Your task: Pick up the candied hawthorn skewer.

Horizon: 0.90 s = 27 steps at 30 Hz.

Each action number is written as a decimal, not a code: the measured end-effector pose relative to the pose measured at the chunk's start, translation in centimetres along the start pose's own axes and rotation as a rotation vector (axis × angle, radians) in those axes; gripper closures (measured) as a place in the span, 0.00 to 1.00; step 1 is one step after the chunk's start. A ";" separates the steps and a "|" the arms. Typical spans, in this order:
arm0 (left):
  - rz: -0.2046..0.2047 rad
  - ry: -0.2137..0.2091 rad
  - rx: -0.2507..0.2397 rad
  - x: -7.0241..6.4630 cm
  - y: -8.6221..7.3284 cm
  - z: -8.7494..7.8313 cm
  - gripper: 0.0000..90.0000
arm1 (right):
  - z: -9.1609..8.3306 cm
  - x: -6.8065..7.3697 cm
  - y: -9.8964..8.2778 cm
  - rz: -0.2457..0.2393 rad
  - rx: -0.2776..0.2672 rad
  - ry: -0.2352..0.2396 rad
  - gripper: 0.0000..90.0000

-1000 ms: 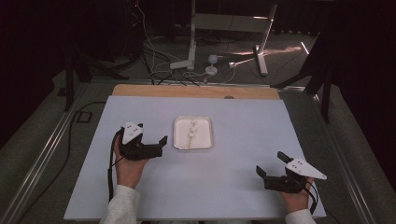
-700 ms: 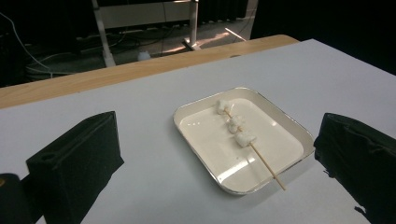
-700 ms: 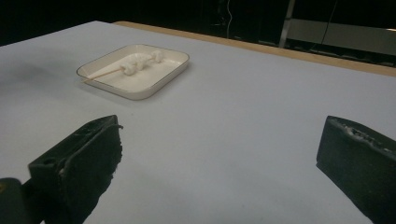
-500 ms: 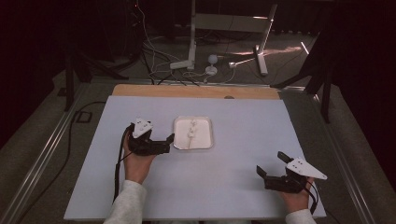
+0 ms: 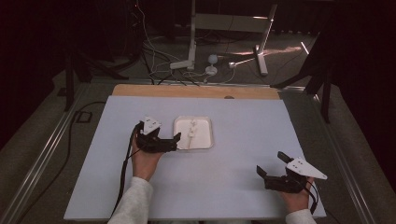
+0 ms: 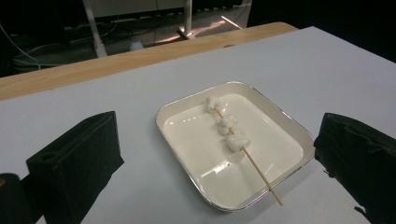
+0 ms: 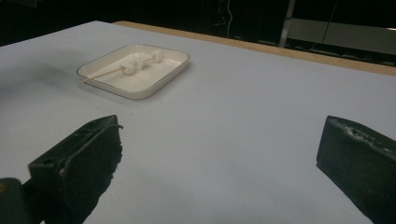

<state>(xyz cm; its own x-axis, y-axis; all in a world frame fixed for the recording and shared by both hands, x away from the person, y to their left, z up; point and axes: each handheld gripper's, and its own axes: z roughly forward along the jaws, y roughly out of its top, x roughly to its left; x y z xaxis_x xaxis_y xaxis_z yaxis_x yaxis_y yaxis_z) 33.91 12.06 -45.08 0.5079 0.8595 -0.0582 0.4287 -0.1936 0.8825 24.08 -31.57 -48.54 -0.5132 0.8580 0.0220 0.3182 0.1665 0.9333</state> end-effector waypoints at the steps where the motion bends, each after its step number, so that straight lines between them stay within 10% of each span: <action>1: 0.000 0.002 0.001 0.0 0.0 0.2 0.01 | 0.0 0.0 0.0 0.000 0.000 0.000 0.00; 27: -0.025 0.004 0.069 -1.0 -0.9 3.9 0.01 | 0.0 -0.1 0.0 0.003 0.004 0.002 0.00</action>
<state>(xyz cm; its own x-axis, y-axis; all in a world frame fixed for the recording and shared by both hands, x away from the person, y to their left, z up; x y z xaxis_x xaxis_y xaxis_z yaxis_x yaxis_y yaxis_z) 35.92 9.49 -47.64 0.4933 0.8663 -0.0783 0.4920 -0.2037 0.8464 24.12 -31.61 -48.57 -0.5142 0.8573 0.0256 0.3226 0.1657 0.9319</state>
